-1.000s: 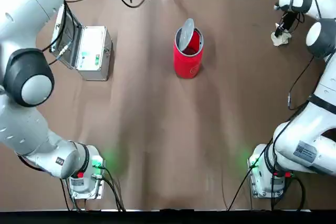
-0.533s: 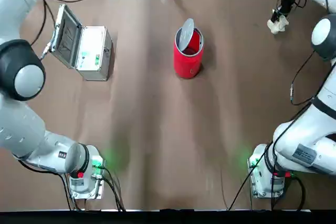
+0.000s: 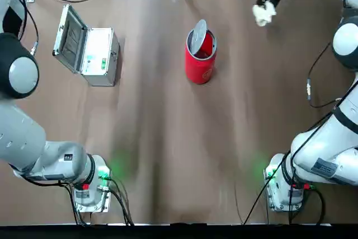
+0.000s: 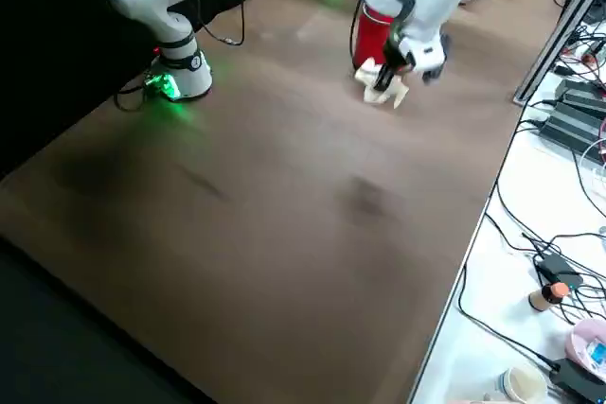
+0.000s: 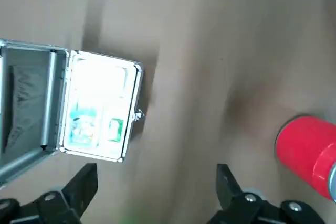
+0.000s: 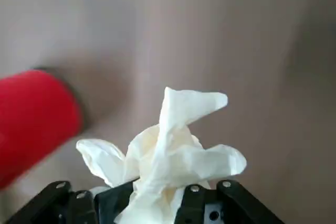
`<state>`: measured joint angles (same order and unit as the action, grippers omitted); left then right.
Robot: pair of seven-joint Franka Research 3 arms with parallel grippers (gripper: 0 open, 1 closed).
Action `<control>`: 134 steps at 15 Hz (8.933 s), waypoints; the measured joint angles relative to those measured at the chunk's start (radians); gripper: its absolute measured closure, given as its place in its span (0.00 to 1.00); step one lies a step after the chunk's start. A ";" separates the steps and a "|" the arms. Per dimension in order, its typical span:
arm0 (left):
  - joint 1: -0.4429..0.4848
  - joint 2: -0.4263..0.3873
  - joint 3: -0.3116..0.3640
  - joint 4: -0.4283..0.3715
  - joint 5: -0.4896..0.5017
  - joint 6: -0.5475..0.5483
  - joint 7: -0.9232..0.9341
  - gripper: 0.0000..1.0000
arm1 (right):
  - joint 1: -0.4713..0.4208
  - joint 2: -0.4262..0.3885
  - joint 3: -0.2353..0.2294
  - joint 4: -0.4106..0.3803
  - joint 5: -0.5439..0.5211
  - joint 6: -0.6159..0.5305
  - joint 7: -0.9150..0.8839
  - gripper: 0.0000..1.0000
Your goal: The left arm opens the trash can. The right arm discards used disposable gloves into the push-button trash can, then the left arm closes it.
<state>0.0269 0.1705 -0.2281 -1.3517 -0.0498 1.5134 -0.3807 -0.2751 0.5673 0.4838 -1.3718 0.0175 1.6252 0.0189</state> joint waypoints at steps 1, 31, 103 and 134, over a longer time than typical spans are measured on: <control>0.012 0.001 0.001 0.000 -0.004 0.008 0.008 0.00 | 0.005 0.000 0.044 -0.002 0.016 -0.011 0.065 1.00; -0.065 -0.050 0.151 -0.092 0.014 0.053 0.244 0.00 | 0.165 0.078 0.203 -0.041 0.245 0.018 0.776 1.00; -0.063 -0.050 0.134 -0.101 0.015 0.051 0.244 0.00 | -0.171 0.158 0.172 0.297 -0.101 -0.230 0.441 0.23; -0.345 0.187 -0.277 -0.064 -0.208 0.360 -0.070 0.99 | 0.279 -0.366 -0.602 0.116 0.025 -0.204 -0.048 0.01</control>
<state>-0.3179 0.3577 -0.5055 -1.4159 -0.2575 1.8738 -0.4502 0.0036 0.2011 -0.1183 -1.2557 0.0426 1.4208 -0.0293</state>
